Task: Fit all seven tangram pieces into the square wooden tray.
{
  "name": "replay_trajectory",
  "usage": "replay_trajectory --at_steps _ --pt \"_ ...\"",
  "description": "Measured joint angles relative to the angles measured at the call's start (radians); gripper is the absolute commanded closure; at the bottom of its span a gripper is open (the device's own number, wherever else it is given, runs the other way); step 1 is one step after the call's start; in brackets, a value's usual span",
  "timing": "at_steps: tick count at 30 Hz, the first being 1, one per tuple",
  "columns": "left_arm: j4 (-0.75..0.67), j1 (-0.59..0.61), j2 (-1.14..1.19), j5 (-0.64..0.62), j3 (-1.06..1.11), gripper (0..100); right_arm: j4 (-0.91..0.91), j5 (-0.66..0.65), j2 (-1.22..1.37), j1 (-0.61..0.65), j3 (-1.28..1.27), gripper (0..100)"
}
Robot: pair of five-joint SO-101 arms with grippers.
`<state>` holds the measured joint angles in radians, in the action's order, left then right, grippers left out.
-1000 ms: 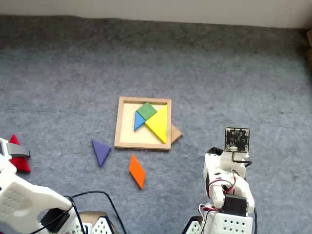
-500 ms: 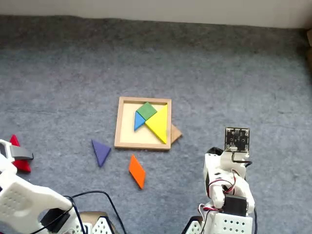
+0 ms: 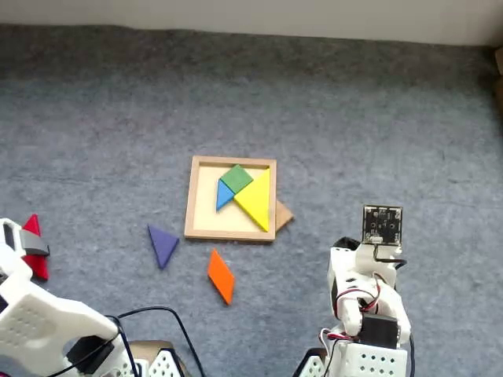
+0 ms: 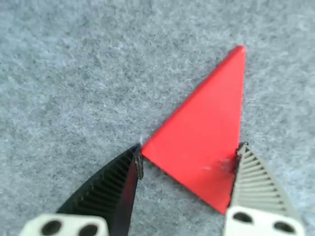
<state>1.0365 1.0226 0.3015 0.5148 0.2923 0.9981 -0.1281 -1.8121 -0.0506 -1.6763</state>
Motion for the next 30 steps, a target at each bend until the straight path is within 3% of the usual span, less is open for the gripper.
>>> replay_trajectory --at_steps 9,24,30 --pt "0.002 -0.057 -0.038 0.003 0.003 75 0.0 0.0 0.0 0.0 0.0 97.4" --pt "0.158 -0.267 -0.176 0.003 0.008 75 0.0 0.0 0.0 0.0 0.0 97.4" --pt "0.158 -0.275 -0.176 0.14 0.008 75 0.0 0.0 0.0 0.0 0.0 97.4"
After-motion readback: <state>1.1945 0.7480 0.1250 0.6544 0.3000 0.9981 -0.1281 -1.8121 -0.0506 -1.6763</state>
